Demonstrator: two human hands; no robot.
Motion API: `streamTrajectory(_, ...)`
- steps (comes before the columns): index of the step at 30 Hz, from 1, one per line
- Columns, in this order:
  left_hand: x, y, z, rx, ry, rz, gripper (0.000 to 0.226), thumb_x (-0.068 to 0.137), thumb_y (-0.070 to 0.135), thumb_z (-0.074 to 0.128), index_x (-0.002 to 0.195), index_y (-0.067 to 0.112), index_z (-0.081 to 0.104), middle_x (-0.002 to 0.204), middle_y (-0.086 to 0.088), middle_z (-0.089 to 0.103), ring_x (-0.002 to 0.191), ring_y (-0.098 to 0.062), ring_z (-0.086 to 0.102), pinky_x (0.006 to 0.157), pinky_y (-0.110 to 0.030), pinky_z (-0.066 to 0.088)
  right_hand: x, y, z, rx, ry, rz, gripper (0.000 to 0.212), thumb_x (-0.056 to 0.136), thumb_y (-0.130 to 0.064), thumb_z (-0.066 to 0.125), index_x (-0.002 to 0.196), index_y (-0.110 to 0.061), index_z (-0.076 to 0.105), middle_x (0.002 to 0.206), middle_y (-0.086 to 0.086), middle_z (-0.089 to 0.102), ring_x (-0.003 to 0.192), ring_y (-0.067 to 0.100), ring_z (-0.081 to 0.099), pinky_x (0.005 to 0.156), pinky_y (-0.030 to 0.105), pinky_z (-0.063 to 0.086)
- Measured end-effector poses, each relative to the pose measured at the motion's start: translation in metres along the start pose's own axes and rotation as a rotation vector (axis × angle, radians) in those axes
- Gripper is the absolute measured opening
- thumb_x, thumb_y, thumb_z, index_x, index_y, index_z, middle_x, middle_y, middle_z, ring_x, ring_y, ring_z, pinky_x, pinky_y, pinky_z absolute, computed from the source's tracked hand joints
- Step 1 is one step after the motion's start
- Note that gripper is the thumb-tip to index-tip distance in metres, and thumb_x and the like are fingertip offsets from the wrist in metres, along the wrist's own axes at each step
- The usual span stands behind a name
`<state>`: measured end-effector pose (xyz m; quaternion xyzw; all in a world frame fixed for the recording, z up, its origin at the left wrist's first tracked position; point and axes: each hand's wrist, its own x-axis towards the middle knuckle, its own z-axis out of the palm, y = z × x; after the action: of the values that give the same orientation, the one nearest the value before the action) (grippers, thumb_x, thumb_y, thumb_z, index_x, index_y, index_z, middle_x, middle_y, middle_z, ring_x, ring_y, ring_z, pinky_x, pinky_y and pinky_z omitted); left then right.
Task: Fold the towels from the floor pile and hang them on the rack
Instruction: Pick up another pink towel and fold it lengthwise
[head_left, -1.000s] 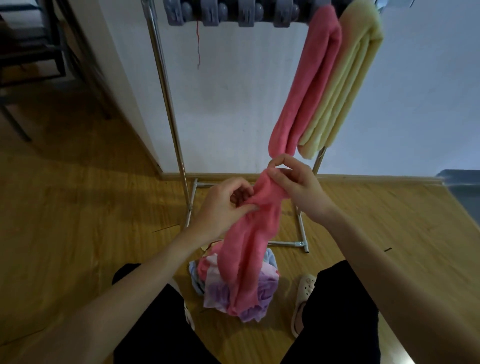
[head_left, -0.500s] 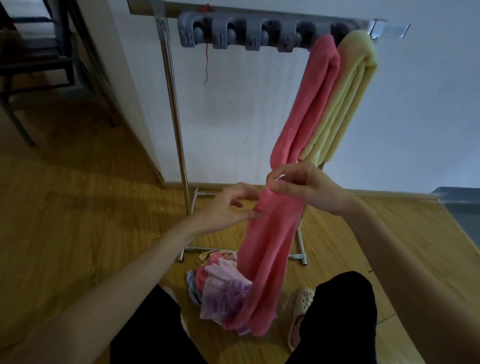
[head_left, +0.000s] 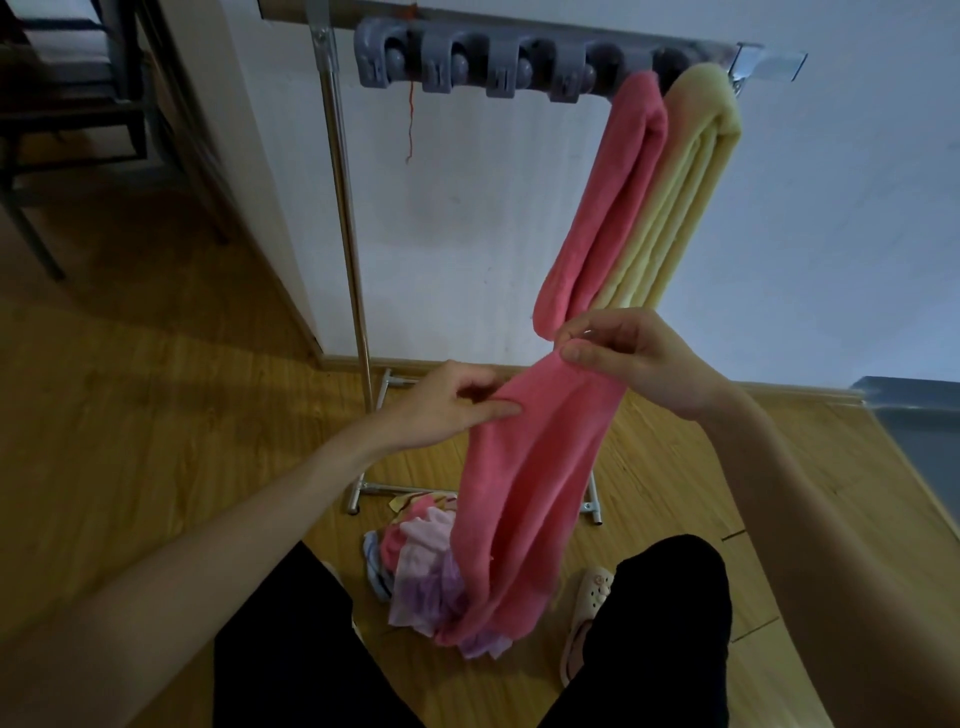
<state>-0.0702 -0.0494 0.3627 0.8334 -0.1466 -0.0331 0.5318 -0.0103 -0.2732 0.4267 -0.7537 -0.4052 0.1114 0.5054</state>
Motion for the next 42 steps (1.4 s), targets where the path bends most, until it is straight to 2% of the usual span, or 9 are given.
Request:
streamTrajectory(4,-0.009,-0.018,-0.002,0.132,0.019,-0.072,0.033,0.090,0.034,0.062,0.081,0.003,0.069,0.068,-0.008,0.061,0.062,-0.012,0.053,0.060,-0.033,0.042,-0.006,0.000,-0.004,0.004,0.041,0.003,0.012,0.092,-0.009,0.059,0.095,0.000,0.067,0.077,0.028,0.057,0.072,0.029,0.049,0.068,0.038,0.039)
streamTrajectory(12,-0.002,-0.020,-0.009,0.187,0.312,-0.229,0.021,0.095,0.012,0.053,0.084,0.011,0.070,0.077,-0.007,0.068,0.070,-0.020,0.063,0.065,-0.036,0.048,-0.029,0.024,0.009,-0.220,0.311,0.041,0.009,0.092,-0.011,0.059,0.089,-0.013,0.068,0.080,0.008,0.067,0.078,0.026,0.060,0.073,0.034,0.048)
streamTrajectory(17,-0.002,0.002,-0.017,-0.013,0.536,-0.292,0.025,0.090,-0.003,0.048,0.085,0.010,0.069,0.076,-0.006,0.067,0.069,-0.012,0.065,0.068,-0.028,0.053,-0.054,0.049,0.037,-0.533,0.385,-0.047,0.012,0.092,-0.009,0.057,0.100,-0.014,0.065,0.086,-0.010,0.064,0.070,0.004,0.057,0.063,0.025,0.050)
streamTrajectory(21,-0.007,0.018,-0.018,-0.147,0.564,-0.305,0.023,0.090,-0.006,0.046,0.091,0.003,0.067,0.075,-0.008,0.064,0.064,-0.012,0.064,0.053,-0.019,0.054,-0.071,0.068,0.058,-0.843,0.377,-0.214,0.024,0.091,-0.008,0.055,0.113,-0.016,0.051,0.093,0.005,0.067,0.066,0.023,0.061,0.045,0.031,0.048)
streamTrajectory(23,-0.009,0.024,-0.017,-0.179,0.570,-0.319,0.022,0.091,-0.006,0.045,0.093,0.002,0.066,0.077,-0.009,0.064,0.067,-0.015,0.063,0.057,-0.022,0.056,-0.076,0.076,0.070,-0.872,0.326,-0.224,0.043,0.082,0.004,0.062,0.115,-0.017,0.045,0.086,0.008,0.063,0.058,0.025,0.057,0.037,0.034,0.044)
streamTrajectory(25,-0.011,0.029,-0.017,-0.216,0.580,-0.329,0.024,0.090,-0.007,0.045,0.087,0.005,0.065,0.077,-0.009,0.063,0.070,-0.018,0.063,0.065,-0.028,0.057,-0.076,0.079,0.083,-0.885,0.261,-0.231,0.034,0.084,0.000,0.059,0.111,-0.016,0.046,0.084,0.007,0.060,0.055,0.024,0.056,0.034,0.033,0.042)
streamTrajectory(27,-0.013,0.032,-0.017,-0.237,0.588,-0.335,0.026,0.089,-0.007,0.045,0.083,0.009,0.064,0.078,-0.009,0.062,0.072,-0.020,0.063,0.066,-0.031,0.057,-0.074,0.081,0.096,-0.814,0.245,-0.216,0.014,0.091,-0.011,0.047,0.104,-0.011,0.052,0.083,0.006,0.060,0.054,0.025,0.056,0.035,0.033,0.041)
streamTrajectory(34,-0.023,0.039,-0.017,-0.227,0.666,-0.334,0.022,0.090,-0.004,0.047,0.084,0.008,0.065,0.078,-0.009,0.063,0.070,-0.019,0.067,0.064,-0.032,0.058,-0.054,0.069,0.127,-0.204,0.260,-0.051,0.021,0.084,0.002,0.050,0.096,-0.005,0.066,0.083,-0.008,0.061,0.072,0.012,0.064,0.060,0.037,0.054)
streamTrajectory(42,-0.029,0.046,-0.005,-0.217,0.685,-0.297,0.018,0.092,0.001,0.050,0.087,0.010,0.065,0.078,-0.005,0.064,0.075,-0.018,0.067,0.066,-0.031,0.059,-0.055,0.058,0.143,-0.122,0.191,-0.047,0.018,0.077,-0.016,0.068,0.093,-0.008,0.069,0.088,-0.001,0.064,0.079,0.009,0.062,0.063,0.027,0.053)
